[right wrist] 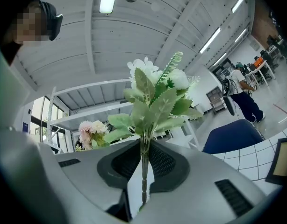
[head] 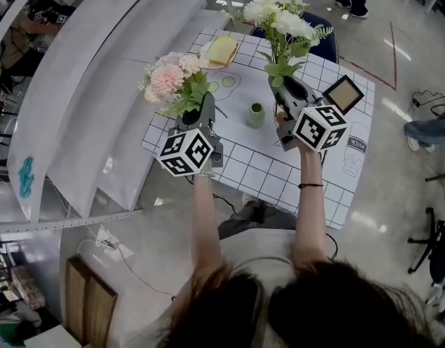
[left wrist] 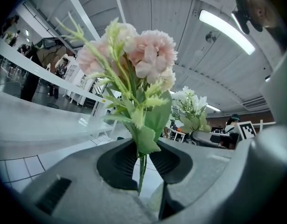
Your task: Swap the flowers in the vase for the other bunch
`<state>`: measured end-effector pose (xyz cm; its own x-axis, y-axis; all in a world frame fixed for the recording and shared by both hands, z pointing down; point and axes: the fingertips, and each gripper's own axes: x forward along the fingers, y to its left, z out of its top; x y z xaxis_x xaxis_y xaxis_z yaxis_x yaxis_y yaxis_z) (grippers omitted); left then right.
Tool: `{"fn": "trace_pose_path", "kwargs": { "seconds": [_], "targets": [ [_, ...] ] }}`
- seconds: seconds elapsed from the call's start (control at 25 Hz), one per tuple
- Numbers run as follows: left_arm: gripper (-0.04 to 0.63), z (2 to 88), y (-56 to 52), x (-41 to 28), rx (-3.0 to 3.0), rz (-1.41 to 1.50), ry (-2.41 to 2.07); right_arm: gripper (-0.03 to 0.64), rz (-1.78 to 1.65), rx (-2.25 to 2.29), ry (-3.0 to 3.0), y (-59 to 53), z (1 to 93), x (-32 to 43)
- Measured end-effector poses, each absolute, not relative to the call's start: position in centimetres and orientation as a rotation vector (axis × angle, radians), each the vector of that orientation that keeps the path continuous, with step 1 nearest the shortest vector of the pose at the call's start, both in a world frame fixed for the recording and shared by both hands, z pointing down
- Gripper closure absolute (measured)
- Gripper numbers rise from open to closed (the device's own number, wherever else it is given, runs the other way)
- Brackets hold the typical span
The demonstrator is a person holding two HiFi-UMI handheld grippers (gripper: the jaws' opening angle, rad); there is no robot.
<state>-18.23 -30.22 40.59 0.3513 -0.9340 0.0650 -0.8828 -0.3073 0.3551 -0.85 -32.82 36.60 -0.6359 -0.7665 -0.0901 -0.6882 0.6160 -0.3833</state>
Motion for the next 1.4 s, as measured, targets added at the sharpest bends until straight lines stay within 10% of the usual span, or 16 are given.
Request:
{"fn": "trace_pose_path", "kwargs": {
  "seconds": [1.4],
  "targets": [
    [0.517,42.7,-31.6,-20.7,2.282,-0.186,-1.554,0.566,-0.417,-1.204,2.581,-34.9,39.0,-5.4]
  ]
}}
